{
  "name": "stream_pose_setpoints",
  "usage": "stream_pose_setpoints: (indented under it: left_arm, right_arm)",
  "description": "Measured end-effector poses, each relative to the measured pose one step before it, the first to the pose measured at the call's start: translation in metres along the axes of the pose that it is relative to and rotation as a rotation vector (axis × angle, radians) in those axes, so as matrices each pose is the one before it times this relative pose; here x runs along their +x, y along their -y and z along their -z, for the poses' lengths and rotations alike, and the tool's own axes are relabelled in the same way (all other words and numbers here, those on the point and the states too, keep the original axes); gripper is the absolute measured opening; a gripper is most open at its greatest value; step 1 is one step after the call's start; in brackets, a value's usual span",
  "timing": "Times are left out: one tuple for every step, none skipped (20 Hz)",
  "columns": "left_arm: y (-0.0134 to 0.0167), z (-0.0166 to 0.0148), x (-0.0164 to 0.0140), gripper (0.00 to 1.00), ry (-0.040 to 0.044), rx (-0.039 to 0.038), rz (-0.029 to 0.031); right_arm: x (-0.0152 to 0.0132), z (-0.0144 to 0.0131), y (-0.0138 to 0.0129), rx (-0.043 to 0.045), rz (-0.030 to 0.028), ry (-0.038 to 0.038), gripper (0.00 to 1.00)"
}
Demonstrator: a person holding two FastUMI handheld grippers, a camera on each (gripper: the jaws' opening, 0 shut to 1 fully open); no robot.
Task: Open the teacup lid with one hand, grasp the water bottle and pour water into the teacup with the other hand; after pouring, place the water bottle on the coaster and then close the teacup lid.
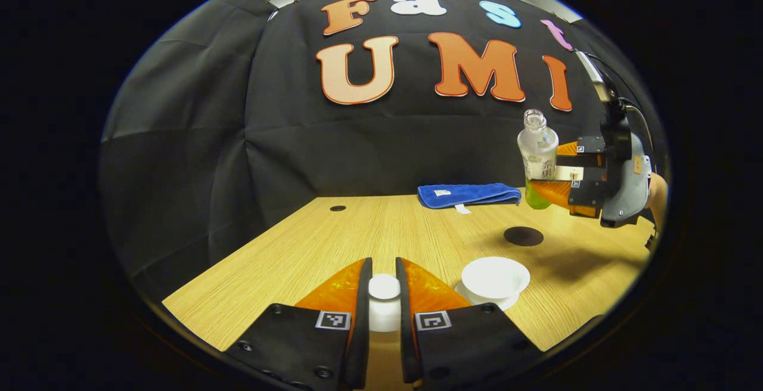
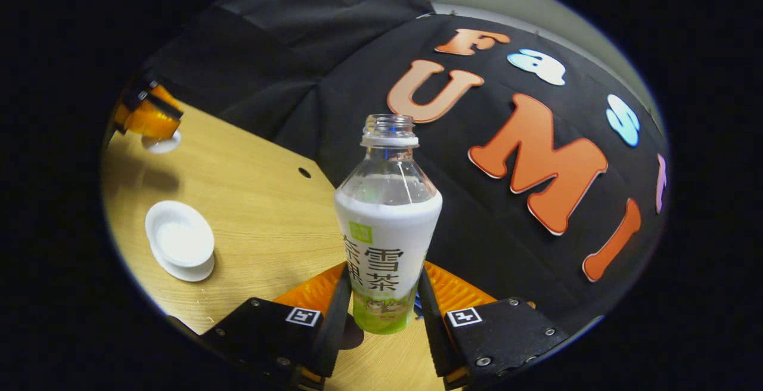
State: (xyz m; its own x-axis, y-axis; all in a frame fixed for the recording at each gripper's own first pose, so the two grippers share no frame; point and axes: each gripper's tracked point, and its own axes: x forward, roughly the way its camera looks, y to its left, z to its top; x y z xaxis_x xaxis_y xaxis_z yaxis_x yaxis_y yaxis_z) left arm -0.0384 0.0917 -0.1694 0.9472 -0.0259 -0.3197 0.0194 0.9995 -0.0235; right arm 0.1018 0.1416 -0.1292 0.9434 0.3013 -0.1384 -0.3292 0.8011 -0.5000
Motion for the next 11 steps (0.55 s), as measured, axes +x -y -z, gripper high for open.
stream_pose_setpoints:
  left_arm:
    - [0.00298, -0.00123, 0.00019, 0.25, 0.00038, -0.00182, 0.00231]
    - [0.00315, -0.00042, -0.00048, 0.25, 0.00423, 0.00043, 0.00311]
    - [0.00132, -0.00203, -0.00128, 0.25, 0.00566, 0.00181, 0.0006]
    - [0.00121, -0.00143, -0.00176, 0.24, 0.00199, 0.00199, 0.00078]
    - [0.00089, -0.00126, -0.00135, 0.24, 0.00443, 0.00011, -0.00044]
    - [0.00006, -0.00164, -0.00021, 0.24, 0.00324, -0.00167, -0.00075]
    - [0.00027, -0.00035, -0.0001, 0.25, 0.00212, -0.0008, -0.00191]
    - [-0.00013, -0.00091, -0.0012, 0.25, 0.00185, -0.00216, -0.0014]
    - [0.00025, 0.00093, -0.00085, 0.25, -0.00178, -0.00179, 0.00029]
    - [-0.00119, 0.00106, -0.00016, 0.25, -0.00164, -0.00003, -0.00211]
    - [-0.00033, 0.00059, -0.00122, 0.25, -0.00262, 0.00006, 0.0]
  right_arm:
    - [0.0009, 0.00136, 0.00439, 0.05961, 0.00279, -0.00812, 0.63]
    - [0.00366, 0.0006, 0.00553, 0.06058, -0.00536, -0.00688, 0.63]
    - [0.00244, -0.00007, 0.00451, 0.05971, -0.002, -0.00542, 0.63]
    - [0.00132, 0.00221, 0.00451, 0.05411, -0.00984, -0.01043, 0.63]
    - [0.00073, 0.00384, 0.00424, 0.04793, -0.0018, -0.00948, 0.63]
    - [0.00341, 0.00481, 0.00125, 0.03999, -0.00723, -0.01243, 0.63]
    - [0.00296, 0.00455, 0.00298, 0.03767, 0.00168, -0.0151, 0.63]
    - [0.00485, 0.00609, 0.00005, 0.04158, -0.00699, -0.01763, 0.65]
    - [0.00335, 0.00797, -0.0003, 0.04309, -0.01183, -0.01754, 0.63]
    - [0.00334, 0.007, -0.00155, 0.02994, -0.00646, -0.02176, 0.63]
    - [0.00343, 0.00662, 0.00074, 0.02013, -0.00032, -0.01861, 0.63]
